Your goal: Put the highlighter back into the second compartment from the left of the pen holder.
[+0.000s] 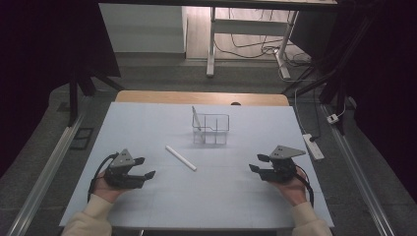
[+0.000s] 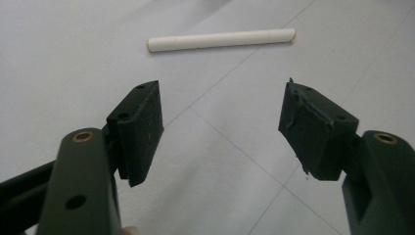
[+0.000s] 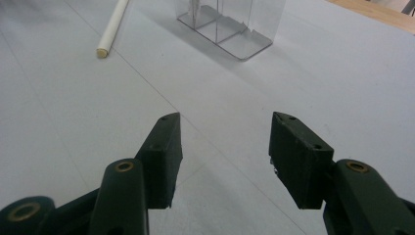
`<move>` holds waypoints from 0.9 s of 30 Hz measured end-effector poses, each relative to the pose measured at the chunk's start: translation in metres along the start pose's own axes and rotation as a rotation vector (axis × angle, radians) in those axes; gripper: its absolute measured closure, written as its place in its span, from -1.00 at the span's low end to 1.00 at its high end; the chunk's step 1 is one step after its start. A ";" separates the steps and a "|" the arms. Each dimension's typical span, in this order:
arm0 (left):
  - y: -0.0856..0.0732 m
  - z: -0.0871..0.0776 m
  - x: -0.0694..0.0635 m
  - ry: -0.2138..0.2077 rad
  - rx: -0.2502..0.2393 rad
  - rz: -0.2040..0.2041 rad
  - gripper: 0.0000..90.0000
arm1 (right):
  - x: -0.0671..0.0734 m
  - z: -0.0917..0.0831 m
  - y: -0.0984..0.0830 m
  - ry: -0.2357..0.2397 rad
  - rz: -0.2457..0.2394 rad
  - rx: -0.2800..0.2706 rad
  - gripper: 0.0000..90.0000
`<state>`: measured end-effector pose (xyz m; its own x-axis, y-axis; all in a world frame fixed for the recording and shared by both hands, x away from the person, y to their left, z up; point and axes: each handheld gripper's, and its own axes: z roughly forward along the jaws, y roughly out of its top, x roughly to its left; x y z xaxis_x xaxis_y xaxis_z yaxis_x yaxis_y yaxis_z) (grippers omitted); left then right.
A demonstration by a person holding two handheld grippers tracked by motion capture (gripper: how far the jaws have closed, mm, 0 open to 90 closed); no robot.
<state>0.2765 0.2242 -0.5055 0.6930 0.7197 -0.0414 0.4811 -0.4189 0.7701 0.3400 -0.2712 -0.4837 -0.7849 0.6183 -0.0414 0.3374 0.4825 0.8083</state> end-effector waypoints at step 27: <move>0.056 0.020 0.015 -0.064 0.131 0.226 -0.28 | -0.002 -0.004 -0.005 -0.007 0.010 0.012 0.01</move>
<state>0.3241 0.2003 -0.4756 0.8212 0.5652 0.0787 0.3728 -0.6357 0.6760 0.3383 -0.2775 -0.4859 -0.7779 0.6273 -0.0375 0.3516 0.4840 0.8013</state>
